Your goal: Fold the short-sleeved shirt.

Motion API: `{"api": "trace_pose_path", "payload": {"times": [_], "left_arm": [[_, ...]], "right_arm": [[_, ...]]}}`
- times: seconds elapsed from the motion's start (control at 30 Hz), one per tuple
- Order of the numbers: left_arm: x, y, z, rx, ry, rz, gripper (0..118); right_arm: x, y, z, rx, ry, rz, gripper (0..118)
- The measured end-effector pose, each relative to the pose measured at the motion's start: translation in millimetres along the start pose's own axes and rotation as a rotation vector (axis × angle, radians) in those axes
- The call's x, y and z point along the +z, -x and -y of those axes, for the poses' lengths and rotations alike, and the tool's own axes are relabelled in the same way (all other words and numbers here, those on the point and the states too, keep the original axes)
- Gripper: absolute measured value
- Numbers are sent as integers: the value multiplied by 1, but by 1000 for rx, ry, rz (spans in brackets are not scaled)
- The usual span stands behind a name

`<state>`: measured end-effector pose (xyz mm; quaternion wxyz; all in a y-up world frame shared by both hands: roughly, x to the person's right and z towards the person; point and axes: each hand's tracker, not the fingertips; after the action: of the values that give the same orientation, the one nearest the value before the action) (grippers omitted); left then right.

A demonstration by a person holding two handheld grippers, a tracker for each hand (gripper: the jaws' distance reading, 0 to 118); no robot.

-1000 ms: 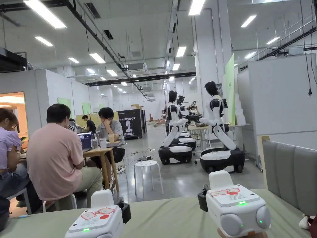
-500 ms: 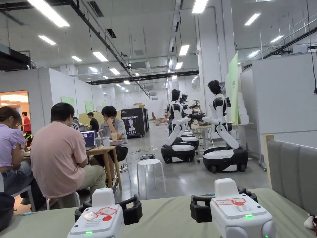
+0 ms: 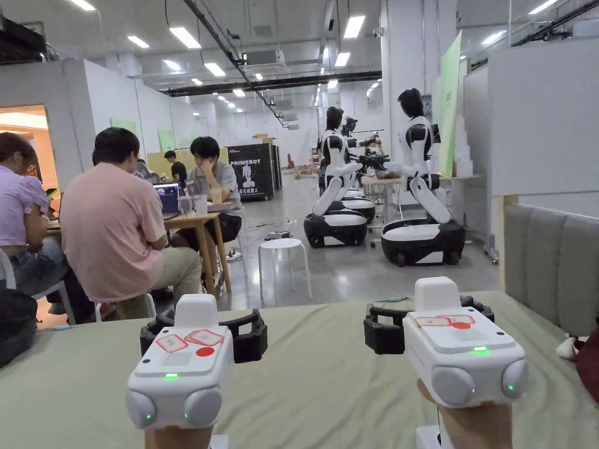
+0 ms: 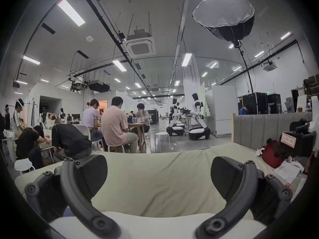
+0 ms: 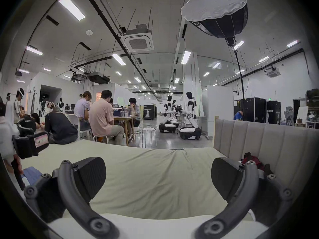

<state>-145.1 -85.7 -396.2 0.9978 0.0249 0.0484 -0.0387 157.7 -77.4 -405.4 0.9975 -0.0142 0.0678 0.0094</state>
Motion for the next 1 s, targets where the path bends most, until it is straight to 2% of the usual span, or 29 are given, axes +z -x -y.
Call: {"api": "trace_pose_path", "payload": {"times": [0.1, 0.23, 1.0], "left_arm": [[1, 1, 1, -2, -10, -4, 118], [2, 2, 1, -2, -14, -1, 118], [6, -2, 8, -51, -10, -1, 118]], "right_arm": [[-1, -3, -1, -18, -1, 14, 118], [-1, -4, -1, 12, -10, 40, 118], [-6, 2, 8, 16, 40, 29, 118]]}}
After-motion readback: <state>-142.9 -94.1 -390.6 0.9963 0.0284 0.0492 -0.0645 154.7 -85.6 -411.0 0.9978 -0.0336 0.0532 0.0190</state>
